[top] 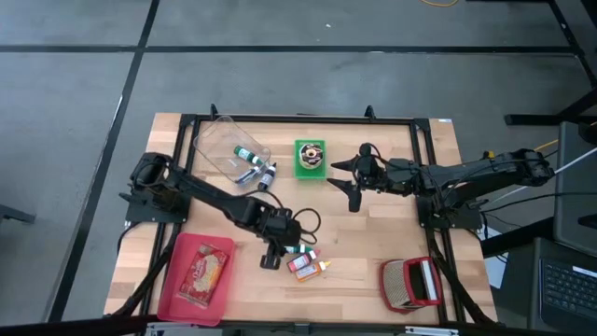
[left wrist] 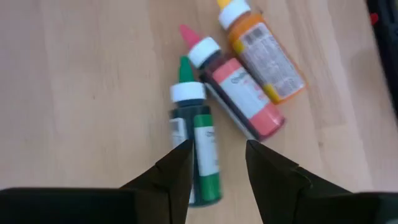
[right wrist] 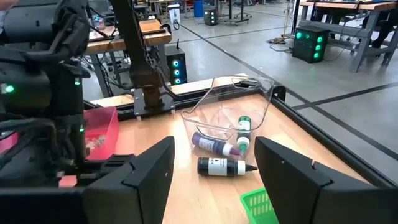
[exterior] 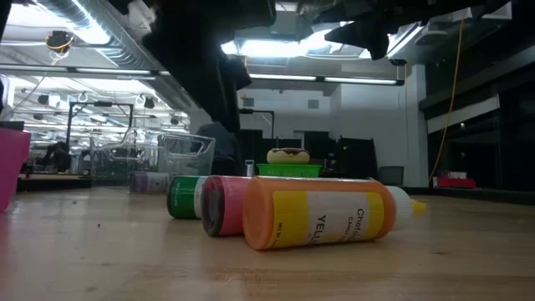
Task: Pick & Place Food Item
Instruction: Put the green food coloring bottle into the transparent bin
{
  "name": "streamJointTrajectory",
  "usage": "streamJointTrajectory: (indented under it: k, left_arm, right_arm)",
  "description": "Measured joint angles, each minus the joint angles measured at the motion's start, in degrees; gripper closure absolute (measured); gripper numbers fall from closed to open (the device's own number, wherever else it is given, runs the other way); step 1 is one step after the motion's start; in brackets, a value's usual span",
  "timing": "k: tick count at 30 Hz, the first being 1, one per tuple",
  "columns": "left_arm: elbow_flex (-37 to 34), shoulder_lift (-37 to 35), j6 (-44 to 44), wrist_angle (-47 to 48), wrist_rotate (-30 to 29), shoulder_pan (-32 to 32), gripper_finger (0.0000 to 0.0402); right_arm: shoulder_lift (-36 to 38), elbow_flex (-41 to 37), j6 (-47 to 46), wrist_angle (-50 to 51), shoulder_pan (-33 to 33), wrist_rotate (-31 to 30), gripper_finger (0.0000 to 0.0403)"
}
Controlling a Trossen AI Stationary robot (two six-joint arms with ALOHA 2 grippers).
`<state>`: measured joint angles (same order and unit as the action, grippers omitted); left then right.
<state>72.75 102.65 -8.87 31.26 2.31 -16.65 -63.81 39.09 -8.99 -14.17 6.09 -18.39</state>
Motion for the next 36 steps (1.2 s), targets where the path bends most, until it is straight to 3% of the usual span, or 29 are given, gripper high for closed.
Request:
streamJointTrajectory:
  k: [14, 36]
  left_arm:
    - [-0.1, 0.0, -5.3, 0.2, -4.8, -0.7, 0.0174]
    - [-0.2, 9.9, -6.3, -3.6, -5.7, -1.5, 0.0174]
  right_arm:
    - [0.0, 0.0, -1.0, -0.2, 0.0, 1.5, 0.0176]
    - [0.0, 0.0, -1.0, 0.0, 1.1, 1.5, 0.0176]
